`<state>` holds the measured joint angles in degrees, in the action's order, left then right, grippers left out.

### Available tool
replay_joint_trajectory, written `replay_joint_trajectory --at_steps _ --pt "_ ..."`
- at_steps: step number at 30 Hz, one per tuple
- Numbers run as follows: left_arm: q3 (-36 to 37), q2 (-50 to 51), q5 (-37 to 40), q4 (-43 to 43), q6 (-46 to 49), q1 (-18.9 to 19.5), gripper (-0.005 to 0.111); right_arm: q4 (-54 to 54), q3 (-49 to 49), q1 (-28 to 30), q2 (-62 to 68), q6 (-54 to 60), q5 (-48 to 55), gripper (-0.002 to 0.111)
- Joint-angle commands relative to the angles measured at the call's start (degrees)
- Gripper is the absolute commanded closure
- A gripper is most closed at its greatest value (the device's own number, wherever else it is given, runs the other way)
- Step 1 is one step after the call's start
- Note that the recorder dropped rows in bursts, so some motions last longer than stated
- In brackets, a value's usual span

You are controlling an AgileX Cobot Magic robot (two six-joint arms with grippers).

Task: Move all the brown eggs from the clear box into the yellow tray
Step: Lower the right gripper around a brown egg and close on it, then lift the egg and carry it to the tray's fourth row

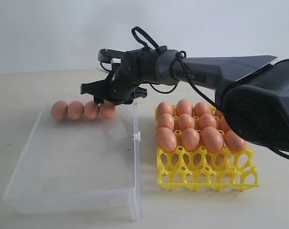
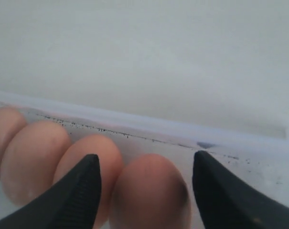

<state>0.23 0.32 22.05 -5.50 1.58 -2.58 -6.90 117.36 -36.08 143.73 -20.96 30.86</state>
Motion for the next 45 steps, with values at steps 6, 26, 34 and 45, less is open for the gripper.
replay_joint_trajectory --at_steps 6,26,34,45 --pt "-0.2 -0.3 -0.4 0.1 -0.3 -0.3 0.107 0.0 -0.3 -1.8 1.4 6.8 7.8 0.108" --pt "-0.2 -0.3 -0.4 0.1 -0.3 -0.3 0.107 4.0 -9.4 -4.9 -16.4 13.6 1.5 0.108" --pt "-0.2 -0.3 -0.4 0.1 -0.3 -0.3 0.107 2.3 -38.3 -4.9 -32.4 13.5 -22.7 0.108" --pt "-0.2 -0.3 -0.4 0.1 -0.3 -0.3 0.107 -20.4 -73.3 -4.8 -49.2 32.9 -49.4 0.108"
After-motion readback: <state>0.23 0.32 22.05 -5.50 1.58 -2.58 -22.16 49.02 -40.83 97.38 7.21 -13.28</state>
